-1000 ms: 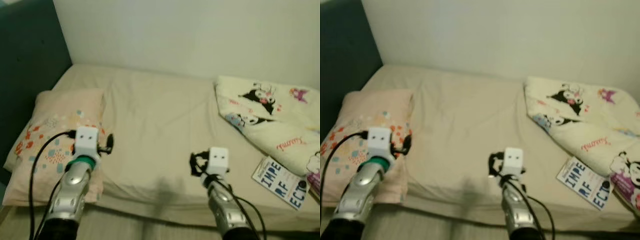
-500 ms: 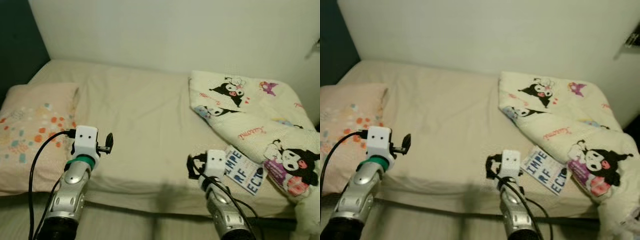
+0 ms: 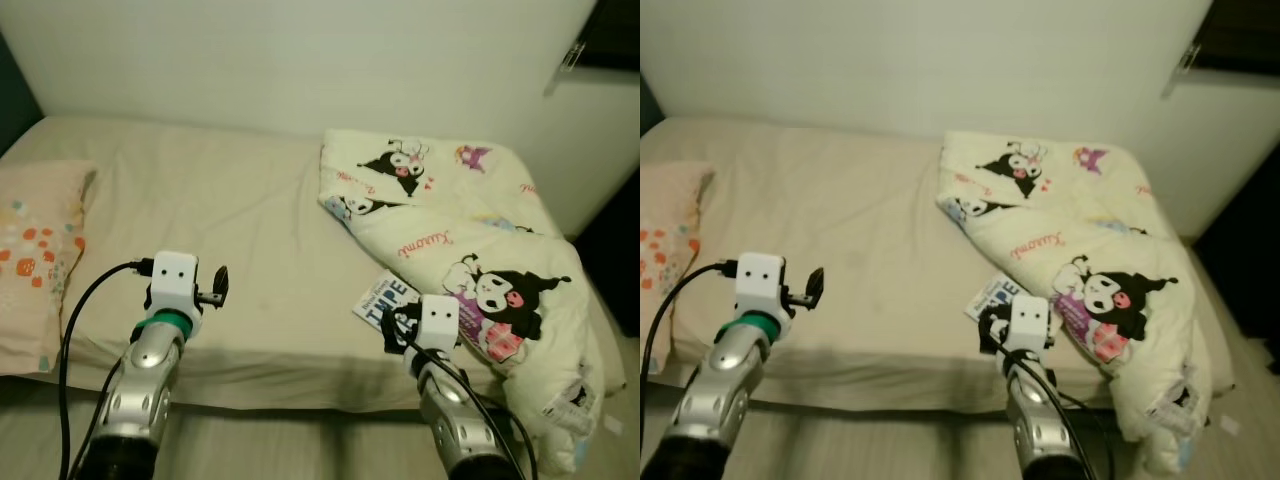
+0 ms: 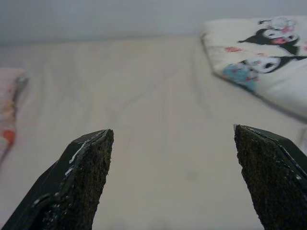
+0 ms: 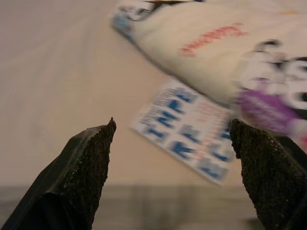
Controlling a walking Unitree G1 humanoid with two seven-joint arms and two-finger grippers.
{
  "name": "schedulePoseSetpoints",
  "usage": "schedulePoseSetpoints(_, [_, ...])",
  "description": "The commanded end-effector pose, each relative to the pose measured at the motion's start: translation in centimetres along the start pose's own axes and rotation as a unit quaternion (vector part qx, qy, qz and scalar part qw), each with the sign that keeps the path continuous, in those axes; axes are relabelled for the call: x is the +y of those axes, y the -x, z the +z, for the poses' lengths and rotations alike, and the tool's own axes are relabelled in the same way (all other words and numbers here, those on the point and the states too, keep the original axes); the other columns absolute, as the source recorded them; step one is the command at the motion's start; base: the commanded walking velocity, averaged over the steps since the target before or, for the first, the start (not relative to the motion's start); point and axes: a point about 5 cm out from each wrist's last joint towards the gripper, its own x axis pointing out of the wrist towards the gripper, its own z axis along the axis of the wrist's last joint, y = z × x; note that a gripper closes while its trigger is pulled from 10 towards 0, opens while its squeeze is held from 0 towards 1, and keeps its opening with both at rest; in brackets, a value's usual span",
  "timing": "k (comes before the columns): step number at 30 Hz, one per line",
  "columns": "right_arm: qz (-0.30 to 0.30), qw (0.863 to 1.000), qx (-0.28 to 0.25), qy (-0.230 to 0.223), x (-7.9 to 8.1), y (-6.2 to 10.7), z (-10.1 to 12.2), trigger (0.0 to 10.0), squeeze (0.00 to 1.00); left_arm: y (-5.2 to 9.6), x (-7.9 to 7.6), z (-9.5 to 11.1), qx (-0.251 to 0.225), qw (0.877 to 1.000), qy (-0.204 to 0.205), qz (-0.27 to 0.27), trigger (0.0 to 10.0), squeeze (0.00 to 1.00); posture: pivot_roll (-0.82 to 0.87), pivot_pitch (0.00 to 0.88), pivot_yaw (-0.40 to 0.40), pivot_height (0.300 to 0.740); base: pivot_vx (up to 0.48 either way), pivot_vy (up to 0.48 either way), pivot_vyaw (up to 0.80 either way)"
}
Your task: Clean up the room
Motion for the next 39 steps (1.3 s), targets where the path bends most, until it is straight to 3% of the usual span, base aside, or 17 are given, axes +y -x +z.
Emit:
schedulePoseSetpoints(1, [-0.005,1.000,0.007,-0.007,0.01,0.16,-0.38,10.0,0.00,0.07,0.22,-0.26,0.006,1.000,-0.008,0.001,10.0,0.00,0.12,0.000,0.028,0.740,0.000,-0.364,0.00])
schedulePoseSetpoints(11, [-0.008,1.000,0.010,-0.007,-0.01,0.09,-0.39,10.0,0.00,0.07,0.15,-0.28,0.007,1.000,-0.011,-0.001,10.0,0.00,0.12,0.001,0.028,0.740,0.000,-0.366,0.00])
schedulePoseSetpoints(17, [-0.009,1.000,0.010,-0.006,-0.10,0.08,-0.37,10.0,0.00,0.12,0.17,-0.28,0.006,1.000,0.003,0.000,10.0,0.00,0.12,0.001,0.028,0.740,0.000,0.000,0.00])
schedulePoseSetpoints(18, [-0.012,1.000,0.011,-0.006,-0.19,0.13,-0.43,10.0,0.00,0.10,0.50,-0.45,0.016,0.999,0.027,0.011,10.0,0.00,0.12,0.001,0.028,0.740,0.000,0.480,0.00])
schedulePoseSetpoints(21, [-0.012,1.000,0.011,-0.005,-0.20,0.17,-0.48,10.0,0.00,0.08,0.62,-0.52,0.021,0.999,0.032,0.014,10.0,0.00,0.12,0.001,0.028,0.740,0.000,0.480,0.00])
schedulePoseSetpoints(27, [-0.011,1.000,0.015,-0.004,-0.13,0.27,-0.70,10.0,0.00,0.16,0.72,-0.58,0.020,0.999,0.028,0.015,10.0,0.00,0.12,0.001,0.028,0.740,0.000,0.480,0.00])
schedulePoseSetpoints(30, [-0.011,1.000,0.015,-0.004,-0.07,0.32,-0.75,10.0,0.00,0.23,0.73,-0.55,0.015,1.000,0.007,0.014,10.0,0.00,0.12,0.000,0.029,0.740,0.000,0.000,0.00])
schedulePoseSetpoints(39, [-0.014,1.000,0.015,-0.005,-0.09,0.40,-0.80,10.0,0.00,0.15,0.10,-0.45,0.014,1.000,0.003,-0.002,10.0,0.00,0.11,0.000,0.031,0.740,0.000,0.000,0.00])
